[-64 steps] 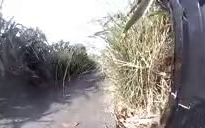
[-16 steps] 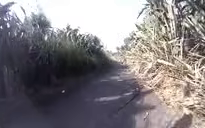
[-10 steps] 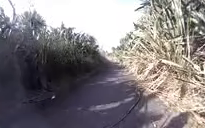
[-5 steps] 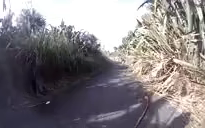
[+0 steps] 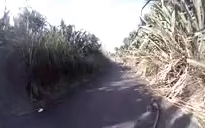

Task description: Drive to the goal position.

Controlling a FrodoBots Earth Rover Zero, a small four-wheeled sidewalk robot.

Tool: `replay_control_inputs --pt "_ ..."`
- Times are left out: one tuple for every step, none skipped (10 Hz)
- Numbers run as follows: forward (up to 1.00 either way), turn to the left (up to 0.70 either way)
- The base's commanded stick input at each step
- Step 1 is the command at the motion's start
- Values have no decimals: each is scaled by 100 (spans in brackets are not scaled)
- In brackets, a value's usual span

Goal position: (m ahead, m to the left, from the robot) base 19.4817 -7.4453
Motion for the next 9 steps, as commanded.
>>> replay_control_inputs --pt "45 -27" --pt "45 -27" --pt "45 -27" --pt "45 -27" --pt "45 -27" --pt "45 -27" --pt "45 -27" --pt "45 -27" --pt "45 -27"
